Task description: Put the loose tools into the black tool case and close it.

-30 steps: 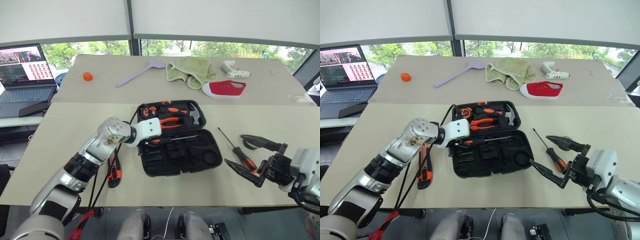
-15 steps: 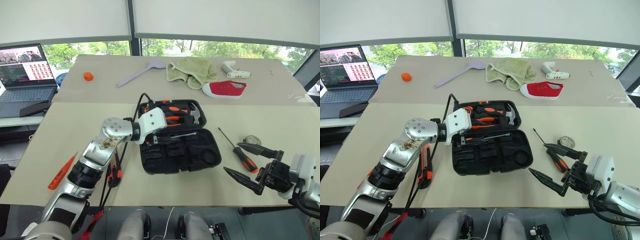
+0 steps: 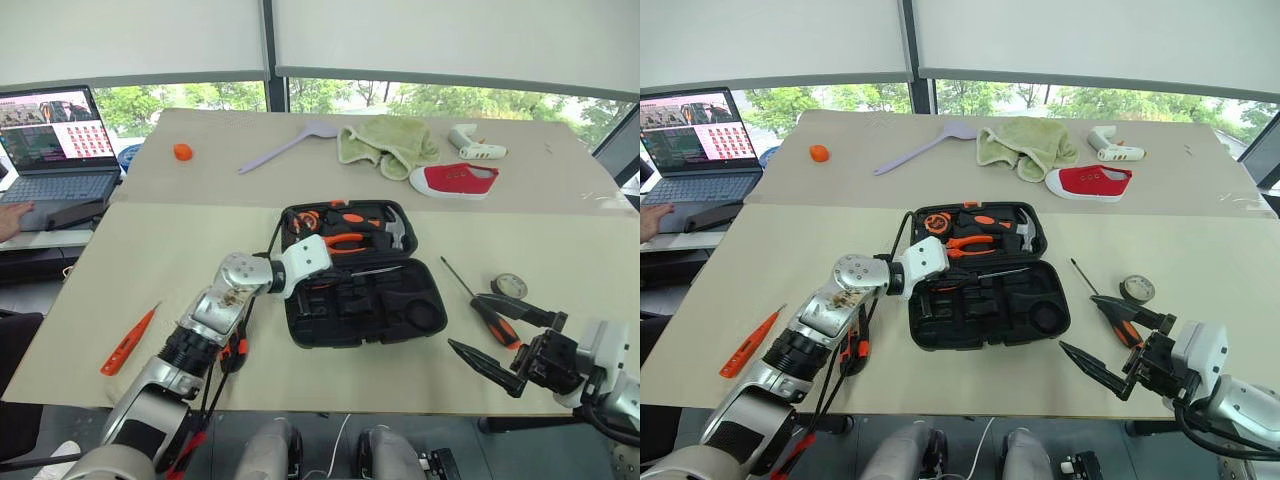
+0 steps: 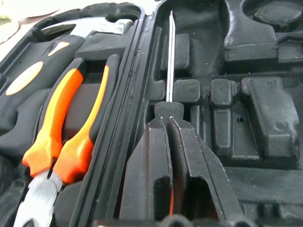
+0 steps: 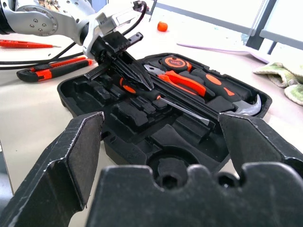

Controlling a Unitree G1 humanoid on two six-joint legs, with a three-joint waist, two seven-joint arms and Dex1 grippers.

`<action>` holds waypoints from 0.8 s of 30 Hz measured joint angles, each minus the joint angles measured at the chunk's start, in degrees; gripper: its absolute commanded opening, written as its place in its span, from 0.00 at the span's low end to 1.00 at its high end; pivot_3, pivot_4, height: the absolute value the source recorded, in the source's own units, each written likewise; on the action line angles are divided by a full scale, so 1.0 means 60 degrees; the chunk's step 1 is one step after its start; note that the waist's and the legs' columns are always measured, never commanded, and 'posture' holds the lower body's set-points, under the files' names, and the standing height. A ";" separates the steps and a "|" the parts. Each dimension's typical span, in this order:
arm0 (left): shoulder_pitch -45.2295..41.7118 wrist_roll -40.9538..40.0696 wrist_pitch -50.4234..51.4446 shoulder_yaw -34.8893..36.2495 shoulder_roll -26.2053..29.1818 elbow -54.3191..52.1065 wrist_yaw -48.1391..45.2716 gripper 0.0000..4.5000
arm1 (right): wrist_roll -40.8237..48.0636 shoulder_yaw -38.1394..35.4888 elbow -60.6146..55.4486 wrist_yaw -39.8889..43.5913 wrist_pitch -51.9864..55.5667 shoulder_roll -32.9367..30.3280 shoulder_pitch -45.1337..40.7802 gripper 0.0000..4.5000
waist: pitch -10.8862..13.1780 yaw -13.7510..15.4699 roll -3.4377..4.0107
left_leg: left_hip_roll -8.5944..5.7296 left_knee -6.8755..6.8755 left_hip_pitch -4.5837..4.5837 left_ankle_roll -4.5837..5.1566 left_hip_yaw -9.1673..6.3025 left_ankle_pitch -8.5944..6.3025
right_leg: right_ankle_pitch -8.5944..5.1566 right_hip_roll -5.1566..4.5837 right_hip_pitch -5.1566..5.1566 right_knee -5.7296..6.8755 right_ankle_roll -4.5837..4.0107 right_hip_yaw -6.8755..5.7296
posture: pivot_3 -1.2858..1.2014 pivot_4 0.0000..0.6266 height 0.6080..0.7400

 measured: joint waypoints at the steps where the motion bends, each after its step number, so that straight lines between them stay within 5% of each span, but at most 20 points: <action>1: -0.0074 0.0039 0.0004 -0.0026 -0.0045 0.0090 0.0003 0.05 | -0.0024 -0.0002 0.0074 0.0000 -0.0058 0.0015 0.0049 1.00 | -0.0004 0.0001 -0.0001 | 0.0000 0.0000 0.0003 0.0001 -0.0001 -0.0001 | 0.0000 0.0000 0.0003 0.0000 0.0000 -0.0001 | 0.52 0.24 1.00; 9: -0.0121 0.0214 -0.0442 -0.0028 -0.0051 0.0400 -0.0122 0.05 | -0.0164 -0.0009 0.0279 -0.0156 -0.0153 0.0202 0.0119 1.00 | -0.0069 -0.0026 0.0039 | 0.0006 0.0000 0.0019 0.0062 -0.0006 -0.0037 | 0.0003 -0.0007 0.0007 0.0005 -0.0005 0.0007 | 0.52 0.24 1.00; 14: 0.0793 -0.1535 -0.0754 0.1341 -0.0098 0.0273 -0.0793 0.38 | -0.0120 -0.0444 0.0529 -0.0304 -0.0180 0.0380 0.0306 1.00 | -0.0067 -0.0077 0.0040 | 0.0013 -0.0005 -0.0009 -0.0009 -0.0005 0.0005 | 0.0002 -0.0010 -0.0024 0.0006 -0.0007 0.0009 | 0.52 0.24 1.00; 21: 0.2619 -0.4073 -0.1174 0.4285 0.1805 -0.0949 -0.2357 0.94 | -0.0027 -0.2168 0.1525 -0.0280 -0.0879 0.0468 0.1222 1.00 | -0.0074 -0.0218 0.0051 | 0.0015 -0.0036 0.0010 -0.0011 -0.0006 0.0003 | -0.0001 -0.0026 -0.0013 -0.0009 -0.0009 0.0009 | 0.52 0.24 1.00; 24: 0.4031 -0.4535 -0.1121 0.5185 0.2637 -0.1066 -0.2927 0.99 | -0.0054 -0.2862 0.2243 -0.0127 -0.1269 0.0693 0.1877 1.00 | -0.0074 -0.0243 0.0055 | 0.0011 -0.0059 0.0017 -0.0013 -0.0004 0.0003 | -0.0005 -0.0044 -0.0012 -0.0022 -0.0008 0.0006 | 0.52 0.24 1.00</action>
